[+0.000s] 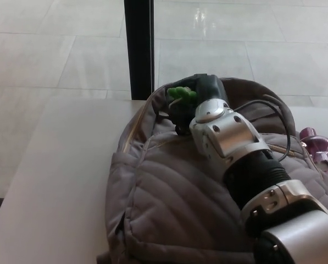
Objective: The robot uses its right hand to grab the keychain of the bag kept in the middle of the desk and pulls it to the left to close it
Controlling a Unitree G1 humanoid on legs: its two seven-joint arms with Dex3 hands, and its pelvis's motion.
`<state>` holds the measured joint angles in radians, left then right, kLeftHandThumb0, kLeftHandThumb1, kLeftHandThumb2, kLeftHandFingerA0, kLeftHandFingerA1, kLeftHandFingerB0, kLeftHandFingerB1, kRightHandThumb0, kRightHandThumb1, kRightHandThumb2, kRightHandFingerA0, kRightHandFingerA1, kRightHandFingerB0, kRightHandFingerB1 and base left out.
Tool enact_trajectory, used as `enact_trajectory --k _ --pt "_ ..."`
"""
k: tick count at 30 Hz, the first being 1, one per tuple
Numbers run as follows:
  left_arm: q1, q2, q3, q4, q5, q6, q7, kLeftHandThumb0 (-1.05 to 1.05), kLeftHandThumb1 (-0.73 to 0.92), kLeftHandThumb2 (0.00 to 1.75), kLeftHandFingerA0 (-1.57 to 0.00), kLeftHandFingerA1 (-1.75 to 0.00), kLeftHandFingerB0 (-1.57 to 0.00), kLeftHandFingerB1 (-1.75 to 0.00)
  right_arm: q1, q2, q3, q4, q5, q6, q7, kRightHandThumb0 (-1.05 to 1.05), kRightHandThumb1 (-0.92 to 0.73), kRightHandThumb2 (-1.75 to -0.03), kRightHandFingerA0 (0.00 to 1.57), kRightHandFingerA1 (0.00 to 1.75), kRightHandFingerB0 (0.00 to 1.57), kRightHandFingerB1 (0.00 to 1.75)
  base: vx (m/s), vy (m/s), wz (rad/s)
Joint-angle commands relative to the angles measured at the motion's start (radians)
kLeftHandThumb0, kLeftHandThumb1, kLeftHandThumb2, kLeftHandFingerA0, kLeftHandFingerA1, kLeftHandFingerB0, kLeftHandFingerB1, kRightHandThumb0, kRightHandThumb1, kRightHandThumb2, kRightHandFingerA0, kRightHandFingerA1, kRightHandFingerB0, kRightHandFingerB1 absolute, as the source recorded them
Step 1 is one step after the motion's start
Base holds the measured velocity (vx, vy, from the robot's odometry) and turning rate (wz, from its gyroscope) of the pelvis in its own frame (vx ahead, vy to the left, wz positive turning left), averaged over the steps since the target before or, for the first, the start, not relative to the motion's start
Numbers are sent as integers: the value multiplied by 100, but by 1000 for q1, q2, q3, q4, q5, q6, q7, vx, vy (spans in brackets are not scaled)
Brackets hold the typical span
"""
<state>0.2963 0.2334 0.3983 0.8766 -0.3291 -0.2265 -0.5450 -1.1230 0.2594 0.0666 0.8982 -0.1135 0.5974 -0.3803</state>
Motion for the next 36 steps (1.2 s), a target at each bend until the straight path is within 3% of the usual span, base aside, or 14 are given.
enact_trajectory --k 1,8,9,10,13,14,18,20,21,22,23,25,26,36 --pt "0 3 -22 -39 22 84 61 -89 92 74 -63 -62 -58 -52 136 561 59 98 56 -150 -166 -61 -88 -70 68 144 28 89 0 0 0" --pt "5 -5 -22 -32 20 76 62 -88 92 74 -64 -62 -61 -52 158 624 111 89 72 -135 -149 -50 -82 -86 88 158 65 125 0 0 0" --pt "4 -6 -25 -31 25 73 67 -88 92 75 -62 -61 -58 -52 145 633 107 94 80 -120 -143 -51 -66 -117 68 105 44 79 0 0 0" --pt "4 -5 -29 -26 30 69 66 -90 92 76 -63 -64 -56 -53 132 644 100 99 92 -108 -134 -49 -73 -95 60 138 18 86 0 0 0" --pt "-1 -5 -27 -11 25 65 55 -88 92 74 -61 -62 -58 -52 128 671 96 109 102 -143 -156 -50 -68 -106 80 152 0 72 0 0 0" --pt "-6 -7 -33 -5 30 62 54 -89 92 75 -60 -61 -58 -51 120 687 95 112 105 -152 -167 -56 -64 -108 92 160 48 125 0 0 0" --pt "-22 -13 -40 16 35 57 60 -88 92 72 -61 -63 -59 -53 120 713 101 118 114 -179 -170 -55 -48 -124 104 170 85 140 0 0 0" --pt "-29 -19 -43 17 35 58 63 -88 92 72 -61 -63 -59 -53 128 708 109 114 113 -187 -165 -55 -48 -124 104 170 85 140 0 0 0" --pt "-9 -26 -49 -25 37 62 66 -89 92 73 -62 -63 -60 -53 109 724 104 123 118 -157 -168 -59 -55 -123 127 143 75 110 0 0 0" --pt "-3 -32 -53 -44 37 67 69 -85 74 111 -58 -68 -57 -62 110 732 102 127 123 -156 -167 -55 -60 -117 98 167 68 131 0 0 0" --pt "-6 -32 -53 -40 36 64 63 -86 92 77 -62 -63 -55 -53 92 741 103 136 122 -128 -162 -53 -65 -115 94 151 70 131 0 0 0" --pt "0 -34 -59 -63 40 78 72 -83 92 79 -60 -66 -46 -53 102 761 120 141 118 -127 -161 -52 -59 -120 98 144 85 132 0 0 0" --pt "0 -36 -58 -67 39 79 75 -74 92 79 -57 -65 -45 -54 116 763 130 144 117 -142 -150 -47 -63 -128 102 117 80 100 0 0 0" --pt "7 -23 -49 -36 35 63 68 -91 92 76 -65 -63 -60 -54 231 672 200 85 139 -196 10 -46 -25 -147 114 169 105 141 0 0 0"
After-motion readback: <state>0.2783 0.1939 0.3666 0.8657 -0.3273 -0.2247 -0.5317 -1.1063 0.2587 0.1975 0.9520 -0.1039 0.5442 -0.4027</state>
